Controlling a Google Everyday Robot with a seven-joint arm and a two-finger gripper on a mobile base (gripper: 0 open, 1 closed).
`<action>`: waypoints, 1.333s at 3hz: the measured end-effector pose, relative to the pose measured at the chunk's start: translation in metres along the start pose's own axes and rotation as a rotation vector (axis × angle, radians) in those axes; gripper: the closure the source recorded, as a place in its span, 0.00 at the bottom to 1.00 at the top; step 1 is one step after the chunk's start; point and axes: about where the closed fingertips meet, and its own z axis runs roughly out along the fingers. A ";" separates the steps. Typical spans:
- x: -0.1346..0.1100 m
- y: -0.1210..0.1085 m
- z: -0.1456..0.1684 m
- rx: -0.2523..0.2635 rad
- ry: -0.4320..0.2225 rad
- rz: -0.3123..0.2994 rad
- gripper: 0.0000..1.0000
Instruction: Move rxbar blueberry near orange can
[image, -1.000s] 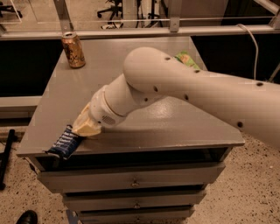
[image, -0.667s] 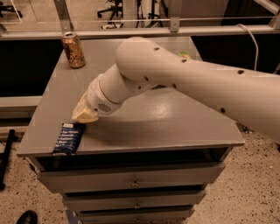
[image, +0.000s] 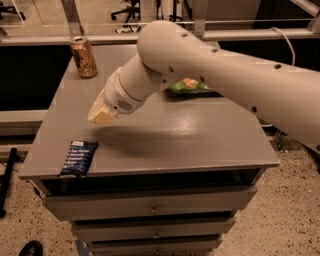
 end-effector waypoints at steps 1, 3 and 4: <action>0.007 0.026 -0.014 -0.069 -0.028 0.061 0.40; 0.016 0.083 -0.030 -0.173 -0.082 0.122 0.00; 0.011 0.098 -0.026 -0.197 -0.105 0.108 0.00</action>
Offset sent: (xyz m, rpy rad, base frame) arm -0.0922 -0.0472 -0.0012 0.0881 0.2678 0.0474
